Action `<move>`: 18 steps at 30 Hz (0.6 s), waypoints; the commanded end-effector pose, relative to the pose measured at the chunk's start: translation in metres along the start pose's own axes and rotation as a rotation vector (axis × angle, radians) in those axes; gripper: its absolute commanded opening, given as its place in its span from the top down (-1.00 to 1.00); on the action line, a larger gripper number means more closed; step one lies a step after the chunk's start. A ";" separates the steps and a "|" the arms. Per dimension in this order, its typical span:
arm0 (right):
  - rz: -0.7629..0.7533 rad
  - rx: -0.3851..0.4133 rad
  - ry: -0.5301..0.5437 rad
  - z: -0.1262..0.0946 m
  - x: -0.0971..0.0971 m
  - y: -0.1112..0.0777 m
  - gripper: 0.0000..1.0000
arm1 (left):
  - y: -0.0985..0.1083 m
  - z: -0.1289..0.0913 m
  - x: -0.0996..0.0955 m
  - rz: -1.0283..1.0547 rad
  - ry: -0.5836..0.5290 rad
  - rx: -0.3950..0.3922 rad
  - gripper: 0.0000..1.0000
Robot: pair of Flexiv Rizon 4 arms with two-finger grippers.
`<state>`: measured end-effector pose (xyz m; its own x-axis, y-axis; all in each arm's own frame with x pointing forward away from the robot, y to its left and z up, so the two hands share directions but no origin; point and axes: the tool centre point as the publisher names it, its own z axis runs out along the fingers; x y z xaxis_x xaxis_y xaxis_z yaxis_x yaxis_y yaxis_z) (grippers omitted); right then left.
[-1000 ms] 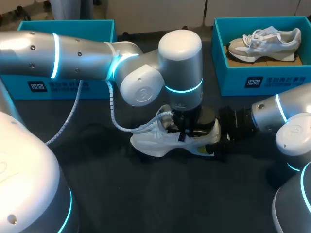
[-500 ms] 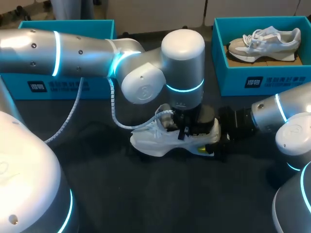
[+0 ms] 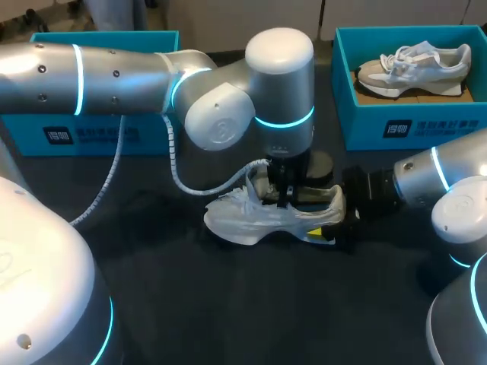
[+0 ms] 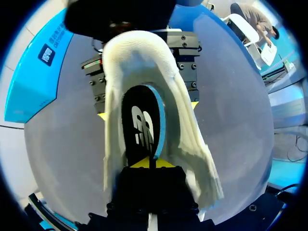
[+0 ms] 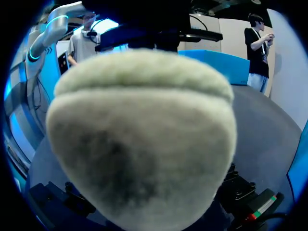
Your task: Take the shoe out of the shoebox, open the shoe tongue, remove and reinsert the insole, then place the shoe into the shoebox
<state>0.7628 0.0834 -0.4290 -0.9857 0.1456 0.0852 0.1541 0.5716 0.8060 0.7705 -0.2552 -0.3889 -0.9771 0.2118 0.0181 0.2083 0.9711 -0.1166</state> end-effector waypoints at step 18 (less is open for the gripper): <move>0.001 0.006 -0.002 0.003 0.000 -0.001 1.00 | 0.007 -0.045 0.008 -0.059 0.073 0.111 1.00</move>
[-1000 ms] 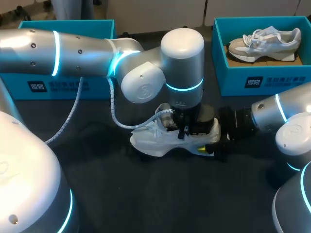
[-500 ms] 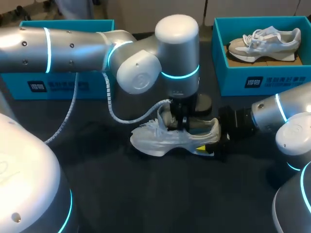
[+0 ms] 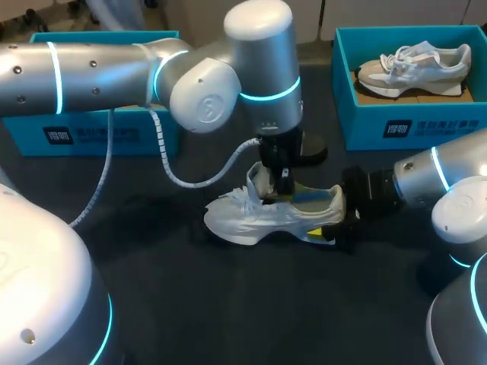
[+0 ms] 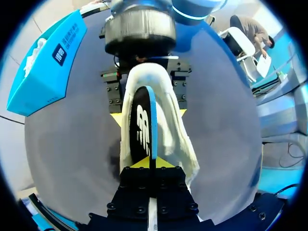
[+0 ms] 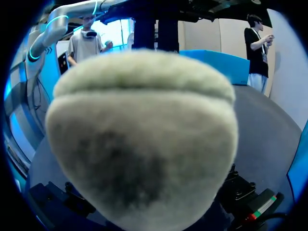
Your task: Take the shoe out of the shoebox, open the shoe tongue, remove and reinsert the insole, then place the shoe into the shoebox
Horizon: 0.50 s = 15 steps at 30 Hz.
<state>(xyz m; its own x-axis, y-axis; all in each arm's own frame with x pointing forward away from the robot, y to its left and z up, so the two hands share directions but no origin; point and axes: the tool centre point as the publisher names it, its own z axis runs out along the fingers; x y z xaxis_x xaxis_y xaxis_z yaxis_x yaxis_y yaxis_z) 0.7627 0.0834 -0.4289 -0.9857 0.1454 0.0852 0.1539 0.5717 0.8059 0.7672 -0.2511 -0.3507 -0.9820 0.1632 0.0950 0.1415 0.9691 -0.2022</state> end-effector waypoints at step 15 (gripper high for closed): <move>0.001 0.006 -0.002 0.003 0.000 -0.001 1.00 | -0.012 -0.033 0.009 0.009 0.031 0.080 1.00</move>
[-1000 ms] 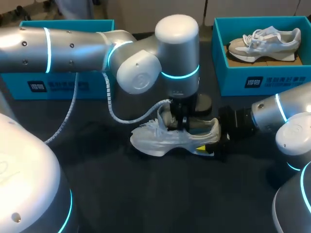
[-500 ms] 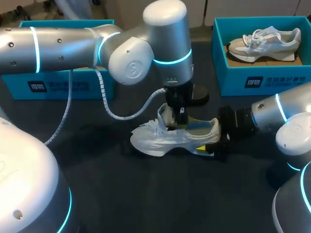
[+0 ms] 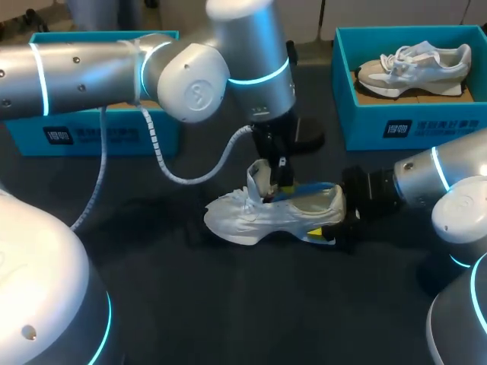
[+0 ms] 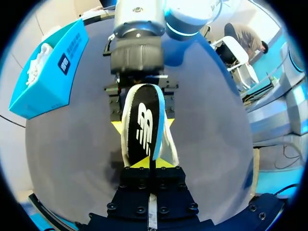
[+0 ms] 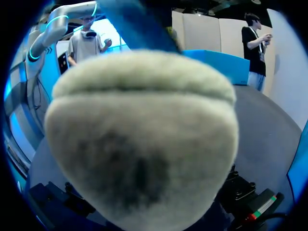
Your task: Take the shoe out of the shoebox, open the shoe tongue, remove and reinsert the insole, then place the shoe into the shoebox
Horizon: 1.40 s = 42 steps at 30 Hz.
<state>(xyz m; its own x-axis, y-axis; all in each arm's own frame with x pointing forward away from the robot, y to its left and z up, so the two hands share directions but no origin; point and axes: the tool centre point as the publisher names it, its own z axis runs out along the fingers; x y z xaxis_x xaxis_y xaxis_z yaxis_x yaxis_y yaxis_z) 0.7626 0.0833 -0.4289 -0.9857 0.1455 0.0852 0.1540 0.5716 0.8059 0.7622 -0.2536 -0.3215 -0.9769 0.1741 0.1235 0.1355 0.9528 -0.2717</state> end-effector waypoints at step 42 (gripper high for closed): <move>0.001 0.006 -0.002 0.003 0.000 -0.001 1.00 | -0.021 0.003 0.012 0.035 -0.172 0.172 0.04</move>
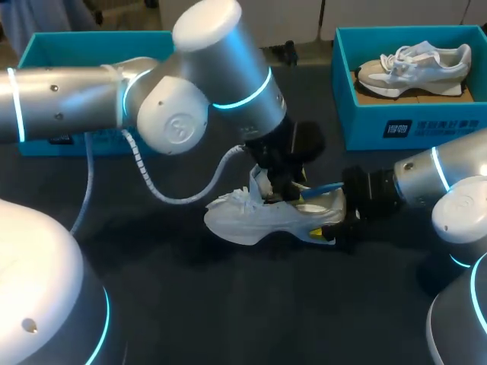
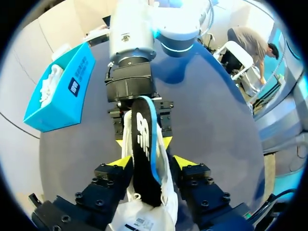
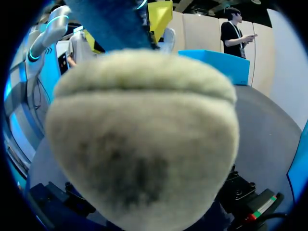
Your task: Take the shoe out of the shoebox, open the shoe tongue, remove and reinsert the insole, then place the shoe into the shoebox
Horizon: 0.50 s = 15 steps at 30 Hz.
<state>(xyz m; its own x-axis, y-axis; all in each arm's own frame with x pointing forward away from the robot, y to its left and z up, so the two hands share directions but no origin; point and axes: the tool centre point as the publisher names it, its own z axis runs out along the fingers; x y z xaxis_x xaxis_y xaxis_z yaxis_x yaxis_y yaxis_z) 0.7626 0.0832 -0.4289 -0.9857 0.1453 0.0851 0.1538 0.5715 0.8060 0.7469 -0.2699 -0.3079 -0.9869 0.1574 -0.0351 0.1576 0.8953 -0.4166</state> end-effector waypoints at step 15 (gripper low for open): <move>0.002 0.006 -0.002 0.003 0.000 -0.001 1.00 | 0.000 0.033 -0.005 -0.037 -0.062 0.082 -0.02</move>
<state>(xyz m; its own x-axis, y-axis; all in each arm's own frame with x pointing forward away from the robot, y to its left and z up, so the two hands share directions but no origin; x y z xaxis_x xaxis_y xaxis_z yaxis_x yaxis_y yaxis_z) 0.7626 0.0832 -0.4289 -0.9857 0.1453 0.0851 0.1538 0.5715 0.8061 0.7511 -0.2830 -0.3308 -0.9924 0.1020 -0.0692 0.1228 0.8685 -0.4802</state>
